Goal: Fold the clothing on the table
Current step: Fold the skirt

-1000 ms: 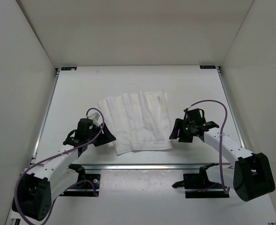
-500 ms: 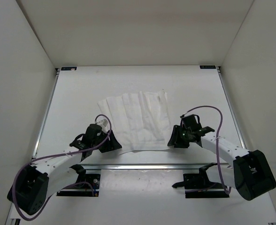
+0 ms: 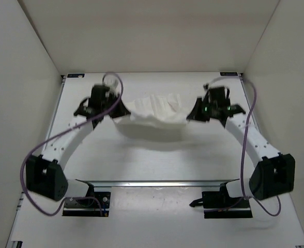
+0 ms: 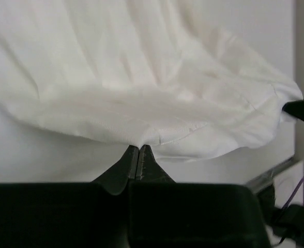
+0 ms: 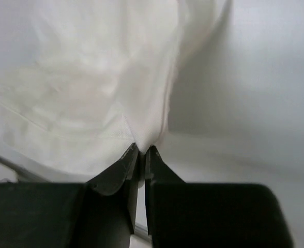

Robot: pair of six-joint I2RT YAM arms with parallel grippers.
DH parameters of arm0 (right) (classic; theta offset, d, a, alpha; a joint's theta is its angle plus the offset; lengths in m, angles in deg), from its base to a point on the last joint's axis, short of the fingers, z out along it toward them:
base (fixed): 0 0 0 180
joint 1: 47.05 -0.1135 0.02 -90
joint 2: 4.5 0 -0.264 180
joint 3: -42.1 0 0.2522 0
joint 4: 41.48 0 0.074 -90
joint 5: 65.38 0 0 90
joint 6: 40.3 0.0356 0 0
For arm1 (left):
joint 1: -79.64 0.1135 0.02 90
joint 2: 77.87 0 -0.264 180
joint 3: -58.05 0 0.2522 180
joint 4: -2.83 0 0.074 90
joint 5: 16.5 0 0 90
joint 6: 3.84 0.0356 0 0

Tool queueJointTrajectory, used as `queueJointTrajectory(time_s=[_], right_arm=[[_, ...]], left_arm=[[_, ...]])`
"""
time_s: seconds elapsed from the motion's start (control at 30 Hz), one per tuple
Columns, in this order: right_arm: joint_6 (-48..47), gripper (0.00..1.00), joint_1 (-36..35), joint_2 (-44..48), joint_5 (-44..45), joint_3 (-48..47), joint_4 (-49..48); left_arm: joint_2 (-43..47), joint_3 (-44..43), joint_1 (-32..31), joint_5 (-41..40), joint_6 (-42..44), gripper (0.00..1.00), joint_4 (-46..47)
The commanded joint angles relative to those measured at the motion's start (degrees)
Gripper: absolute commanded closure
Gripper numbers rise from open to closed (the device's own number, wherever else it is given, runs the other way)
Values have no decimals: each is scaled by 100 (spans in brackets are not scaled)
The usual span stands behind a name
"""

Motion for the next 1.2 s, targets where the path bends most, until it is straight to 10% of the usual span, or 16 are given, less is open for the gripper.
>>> queueJointTrajectory(time_s=[0.0, 0.13, 0.4, 0.7, 0.97, 1.17], right_arm=[[-493, 100, -48, -500, 231, -2641, 232], [-468, 100, 73, -442, 289, -3757, 596], [217, 100, 215, 860, -495, -2721, -282], [-90, 100, -154, -965, -329, -4248, 138], [-643, 100, -31, -2751, -452, -7727, 1570], [-652, 100, 118, -1532, -277, -5317, 826]], left_arm=[[-720, -2742, 138, -252, 712, 100, -864], [-880, -3955, 287, -270, 607, 100, -1280], [-53, -4218, 208, -376, 300, 100, -1211], [-1431, -5009, 603, 125, 387, 100, -1219], [-3006, -7610, 989, 231, 528, 100, -2185], [-1683, -5009, 762, -85, 730, 100, -1380]])
